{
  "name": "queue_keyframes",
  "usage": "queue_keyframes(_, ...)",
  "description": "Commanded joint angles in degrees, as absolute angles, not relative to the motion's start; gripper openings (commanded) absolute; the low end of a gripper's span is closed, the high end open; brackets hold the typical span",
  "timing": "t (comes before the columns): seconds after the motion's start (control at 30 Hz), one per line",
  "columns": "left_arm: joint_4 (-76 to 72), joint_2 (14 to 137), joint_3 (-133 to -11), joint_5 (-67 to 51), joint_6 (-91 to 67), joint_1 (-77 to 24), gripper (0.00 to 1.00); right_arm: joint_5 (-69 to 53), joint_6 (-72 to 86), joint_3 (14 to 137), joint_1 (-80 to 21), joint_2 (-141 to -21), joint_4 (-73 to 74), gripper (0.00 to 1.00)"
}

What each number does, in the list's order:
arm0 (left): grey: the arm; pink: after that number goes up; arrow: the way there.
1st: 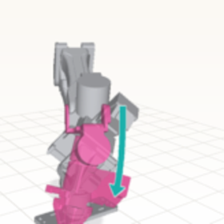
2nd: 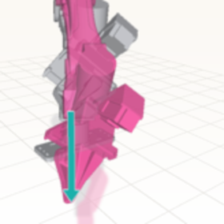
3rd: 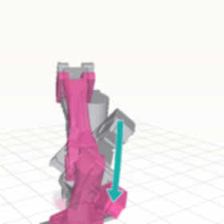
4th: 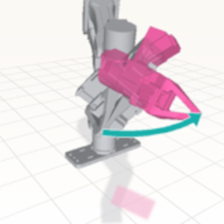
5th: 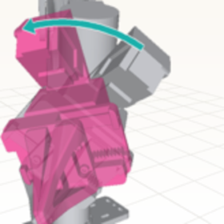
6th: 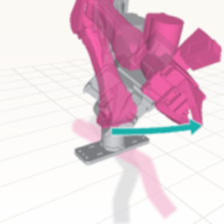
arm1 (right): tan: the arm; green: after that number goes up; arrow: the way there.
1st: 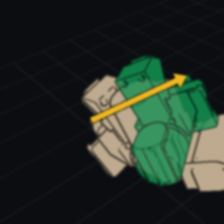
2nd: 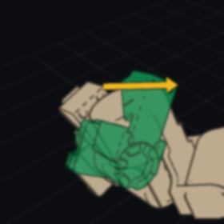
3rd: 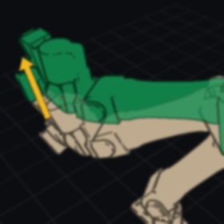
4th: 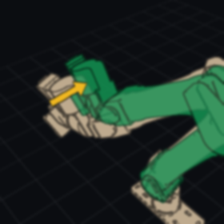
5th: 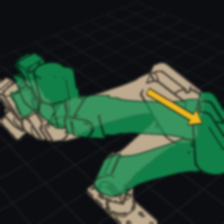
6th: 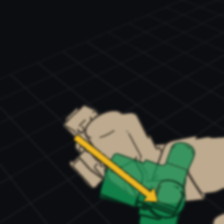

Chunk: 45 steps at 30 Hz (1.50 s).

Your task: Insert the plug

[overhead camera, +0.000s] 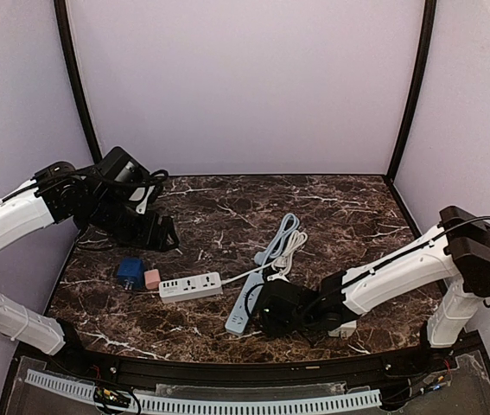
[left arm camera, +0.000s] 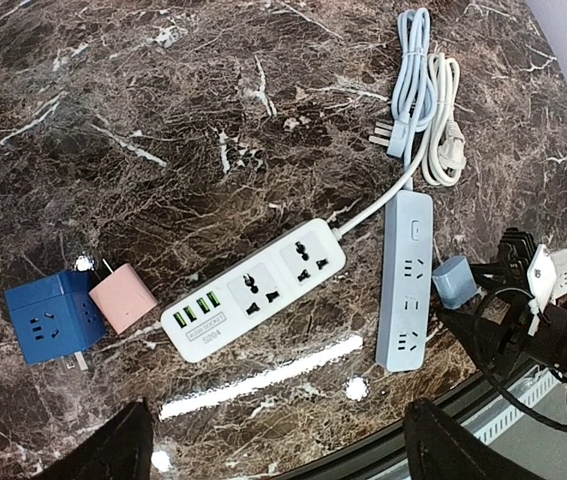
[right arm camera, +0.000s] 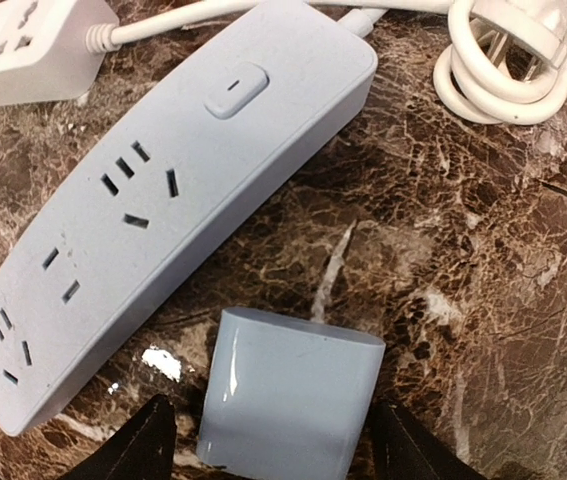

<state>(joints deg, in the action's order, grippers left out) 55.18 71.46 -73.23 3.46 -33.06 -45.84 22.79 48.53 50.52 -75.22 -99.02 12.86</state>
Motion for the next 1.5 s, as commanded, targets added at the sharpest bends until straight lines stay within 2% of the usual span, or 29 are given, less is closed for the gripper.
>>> queue_keyframes(0.0,57.4,70.9,-73.7,2.8,-33.2,-45.5,0.87,22.2,46.7,48.2,-74.7,-100.5,8.9,0.63)
queue_keyframes(0.1,57.7,71.1,-74.1,2.6,-33.1,-45.5,0.87,21.6,45.0,46.8,-74.7,-99.9,6.6,0.58)
queue_keyframes(0.27,58.3,71.3,-74.4,2.5,-32.9,-45.5,0.86,22.0,44.4,45.8,-74.7,-99.7,6.5,0.54)
queue_keyframes(0.4,58.5,71.5,-74.7,2.4,-32.9,-45.5,0.85,21.4,43.9,46.0,-74.7,-99.8,6.7,0.45)
queue_keyframes(0.47,58.6,71.7,-75.0,2.3,-32.9,-45.5,0.85,20.3,43.2,46.3,-74.7,-100.0,6.7,0.32)
queue_keyframes(0.53,58.7,71.9,-75.4,2.2,-32.8,-45.5,0.85,19.2,41.4,47.1,-74.7,-100.5,7.2,0.23)
queue_keyframes(0.73,60.0,72.1,-76.9,2.0,-32.0,-45.5,0.86,21.5,39.4,48.8,-75.4,-99.1,10.9,0.21)
queue_keyframes(0.87,61.1,72.0,-77.4,1.8,-31.3,-45.5,0.91,23.5,39.3,48.8,-75.4,-95.5,13.6,0.20)
queue_keyframes(0.97,61.4,71.9,-77.5,2.2,-31.4,-45.5,0.98,24.0,38.3,48.7,-75.4,-92.4,15.0,0.17)
queue_keyframes(1.13,61.4,71.6,-79.2,2.2,-31.0,-45.5,0.99,25.3,36.5,48.4,-75.4,-86.2,16.8,0.15)
queue_keyframes(1.47,55.4,70.5,-80.4,-14.6,-30.7,-45.5,0.98,25.9,26.9,49.7,-75.4,-73.5,15.7,0.12)
